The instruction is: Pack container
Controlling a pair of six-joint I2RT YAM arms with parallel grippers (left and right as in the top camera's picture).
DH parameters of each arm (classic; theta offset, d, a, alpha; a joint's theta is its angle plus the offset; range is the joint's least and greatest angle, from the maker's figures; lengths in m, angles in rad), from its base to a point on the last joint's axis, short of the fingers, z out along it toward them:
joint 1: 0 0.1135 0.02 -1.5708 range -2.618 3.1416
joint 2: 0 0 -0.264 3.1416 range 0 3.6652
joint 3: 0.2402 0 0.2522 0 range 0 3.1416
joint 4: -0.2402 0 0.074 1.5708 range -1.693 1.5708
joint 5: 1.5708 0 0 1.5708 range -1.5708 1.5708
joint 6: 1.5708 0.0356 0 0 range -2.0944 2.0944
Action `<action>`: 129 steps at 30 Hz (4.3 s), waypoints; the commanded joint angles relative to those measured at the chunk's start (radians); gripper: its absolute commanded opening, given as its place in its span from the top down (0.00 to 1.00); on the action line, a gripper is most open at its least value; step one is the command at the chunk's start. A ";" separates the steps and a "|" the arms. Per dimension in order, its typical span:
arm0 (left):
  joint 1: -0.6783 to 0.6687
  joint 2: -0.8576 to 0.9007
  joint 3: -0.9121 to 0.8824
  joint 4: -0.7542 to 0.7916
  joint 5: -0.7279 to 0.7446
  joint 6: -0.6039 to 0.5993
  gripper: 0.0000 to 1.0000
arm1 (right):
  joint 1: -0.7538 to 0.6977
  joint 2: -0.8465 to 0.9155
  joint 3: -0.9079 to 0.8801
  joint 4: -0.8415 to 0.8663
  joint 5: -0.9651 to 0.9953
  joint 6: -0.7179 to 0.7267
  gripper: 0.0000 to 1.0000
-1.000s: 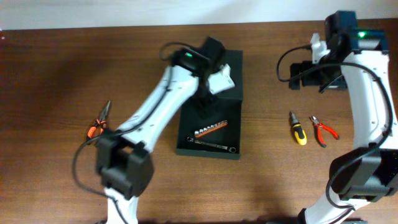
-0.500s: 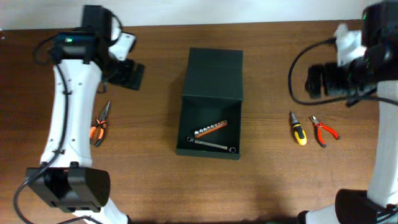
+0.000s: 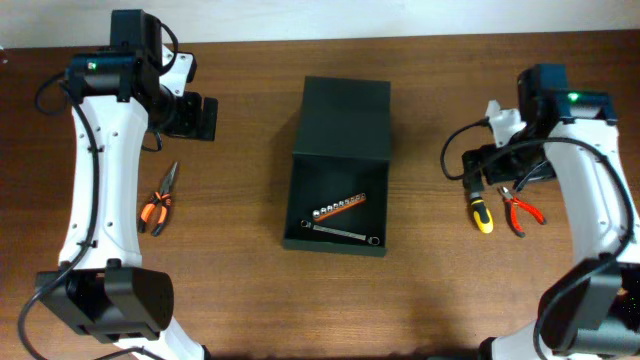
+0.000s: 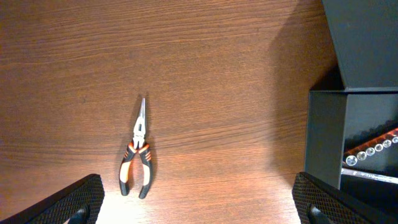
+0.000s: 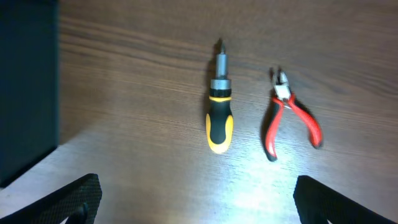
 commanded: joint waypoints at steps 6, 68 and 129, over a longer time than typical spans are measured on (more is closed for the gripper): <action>0.002 -0.016 0.003 -0.006 0.013 -0.016 0.01 | -0.008 0.037 -0.179 0.155 0.005 -0.017 0.01; -0.027 -0.016 0.003 -0.031 0.013 -0.017 0.01 | -0.096 0.256 -0.339 0.436 -0.064 -0.018 0.01; -0.027 -0.016 0.003 -0.009 0.012 -0.016 0.01 | -0.096 0.275 -0.339 0.425 0.062 0.066 0.15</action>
